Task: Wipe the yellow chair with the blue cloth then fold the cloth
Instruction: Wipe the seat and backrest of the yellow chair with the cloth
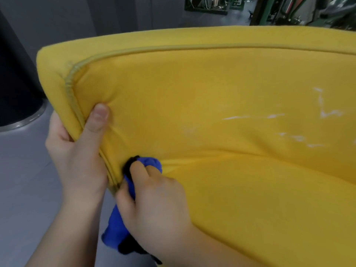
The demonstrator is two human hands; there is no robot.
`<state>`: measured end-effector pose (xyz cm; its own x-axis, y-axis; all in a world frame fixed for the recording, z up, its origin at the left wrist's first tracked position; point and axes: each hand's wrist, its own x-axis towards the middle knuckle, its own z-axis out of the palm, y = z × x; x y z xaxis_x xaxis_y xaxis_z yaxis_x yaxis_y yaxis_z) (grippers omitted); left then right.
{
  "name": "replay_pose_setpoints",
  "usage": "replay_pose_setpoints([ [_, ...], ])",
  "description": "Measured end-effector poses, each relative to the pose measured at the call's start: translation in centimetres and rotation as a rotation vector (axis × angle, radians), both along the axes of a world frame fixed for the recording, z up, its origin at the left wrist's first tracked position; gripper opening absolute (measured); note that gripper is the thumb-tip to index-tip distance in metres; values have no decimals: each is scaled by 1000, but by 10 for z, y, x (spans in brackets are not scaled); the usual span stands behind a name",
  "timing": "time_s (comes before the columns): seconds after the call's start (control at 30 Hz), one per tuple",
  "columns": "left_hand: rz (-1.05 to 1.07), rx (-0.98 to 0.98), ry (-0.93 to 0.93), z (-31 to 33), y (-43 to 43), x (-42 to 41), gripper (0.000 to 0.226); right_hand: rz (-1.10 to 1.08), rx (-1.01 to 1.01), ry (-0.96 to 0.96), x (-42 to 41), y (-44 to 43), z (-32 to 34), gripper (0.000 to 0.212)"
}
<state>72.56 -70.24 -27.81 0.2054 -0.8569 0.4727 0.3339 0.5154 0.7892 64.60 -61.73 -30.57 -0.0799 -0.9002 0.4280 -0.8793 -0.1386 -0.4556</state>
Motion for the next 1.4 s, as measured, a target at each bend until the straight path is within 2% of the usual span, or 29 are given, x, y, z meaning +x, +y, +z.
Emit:
replay_pose_setpoints([
  [0.1, 46, -15, -16, 2, 2, -4, 35, -7, -2, 206, 3, 2, -4, 15],
  [0.17, 77, -42, -10, 2, 2, -8, 31, -33, -59, 270, 2, 4, -6, 16],
  [0.27, 99, -96, 5, 0, 1, -7, 25, -54, -278, 273, -28, 6, 21, 9],
  [0.33, 92, -124, -27, 0, 2, -6, 16, -196, -470, 244, -58, -2, 54, 14],
  [0.4, 95, -135, -73, 0, 2, -5, 11, -367, -546, 190, -84, -19, 78, 20],
  [0.47, 102, -127, -69, 0, 1, -4, 13, -390, -418, 240, -95, -24, 70, 24],
  [0.5, 103, -118, -51, 0, 1, -4, 15, -377, -310, 330, -98, -21, 54, 25],
  [0.57, 91, -111, -36, 2, 2, -3, 16, -306, 56, 502, -105, -11, 22, 26],
  [0.6, 83, -113, -43, 2, 4, -3, 16, -269, 274, 497, -114, -7, 17, 27],
  [0.67, 77, -125, -67, 3, 5, -4, 13, -225, 481, 325, -132, -5, 35, 32],
  [0.7, 83, -130, -76, 2, 6, -4, 11, -213, 436, 226, -134, -5, 52, 35],
  [0.73, 96, -132, -85, 0, 5, -5, 11, -220, 286, 157, -132, -3, 66, 37],
  [0.8, 137, -126, -89, -3, 4, -7, 14, -285, -148, 32, -116, -7, 78, 33],
  [0.83, 141, -120, -84, -3, 4, -8, 16, -285, -268, 13, -106, -8, 75, 27],
  [0.87, 138, -114, -76, -4, 4, -8, 16, -264, -291, 66, -95, -8, 64, 20],
  [0.93, 131, -107, -50, -3, 2, -8, 13, -224, -215, 178, -81, -12, 34, 15],
  [1.07, 114, -96, -26, -3, -3, -6, 10, -88, 254, 169, -69, -16, 6, 14],
  [1.13, 135, -90, -2, -3, -1, -5, 16, 32, 371, 203, -64, -22, 15, 22],
  [1.2, 126, -81, -13, -3, 4, -7, 16, 216, 537, 120, -60, -16, 34, 30],
  [1.23, 128, -82, -15, -2, 7, -7, 15, 294, 596, 1, -61, -10, 43, 31],
  [1.27, 133, -82, -14, -2, 8, -7, 15, 318, 585, -123, -63, -3, 52, 29],
  [1.3, 137, -78, -14, -1, 8, -7, 16, 268, 446, -212, -65, 5, 60, 25],
  [1.4, 145, -59, -26, 1, 11, -10, 19, -176, -393, -219, -82, 1, 74, 10],
])
